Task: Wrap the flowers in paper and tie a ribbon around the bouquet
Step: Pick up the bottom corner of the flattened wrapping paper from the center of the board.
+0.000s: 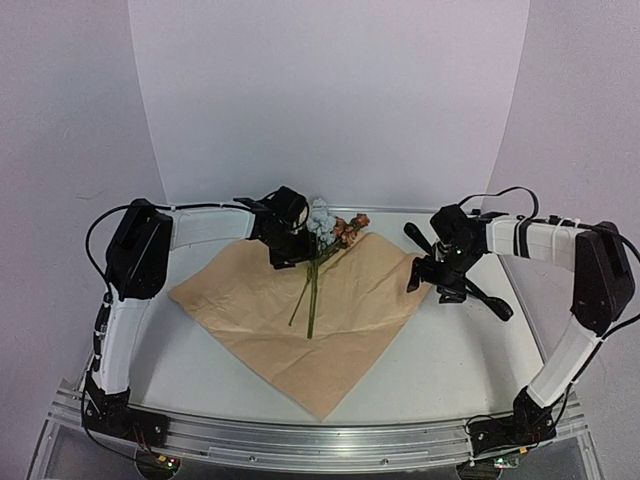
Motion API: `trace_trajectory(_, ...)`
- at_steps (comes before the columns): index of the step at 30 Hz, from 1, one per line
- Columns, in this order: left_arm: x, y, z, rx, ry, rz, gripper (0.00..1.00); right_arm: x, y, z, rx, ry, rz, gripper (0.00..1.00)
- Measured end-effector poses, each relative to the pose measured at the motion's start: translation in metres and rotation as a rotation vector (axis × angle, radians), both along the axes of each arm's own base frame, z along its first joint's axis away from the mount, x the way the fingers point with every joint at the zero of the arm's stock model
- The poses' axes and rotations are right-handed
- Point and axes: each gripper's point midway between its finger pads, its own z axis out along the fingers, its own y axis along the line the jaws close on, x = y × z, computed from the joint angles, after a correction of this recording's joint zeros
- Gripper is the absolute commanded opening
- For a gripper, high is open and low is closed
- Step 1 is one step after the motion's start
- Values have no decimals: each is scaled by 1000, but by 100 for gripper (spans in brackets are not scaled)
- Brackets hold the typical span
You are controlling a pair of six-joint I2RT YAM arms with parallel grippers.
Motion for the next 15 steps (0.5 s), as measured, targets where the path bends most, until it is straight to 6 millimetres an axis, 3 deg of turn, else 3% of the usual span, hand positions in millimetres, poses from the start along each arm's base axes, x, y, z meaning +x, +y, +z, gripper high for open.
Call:
trace_trajectory(5,-21,18,38,-29,-58,-20,78,-23,22,14,-27,-62,153,95)
trace_trajectory(9,-42,37,62,-51,-88,-20,80,-59,54,24,-62,-120,379,95)
trace_trajectory(15,-77,76,72,-59,-97,0,80,-120,100,36,-119,-222,745,95)
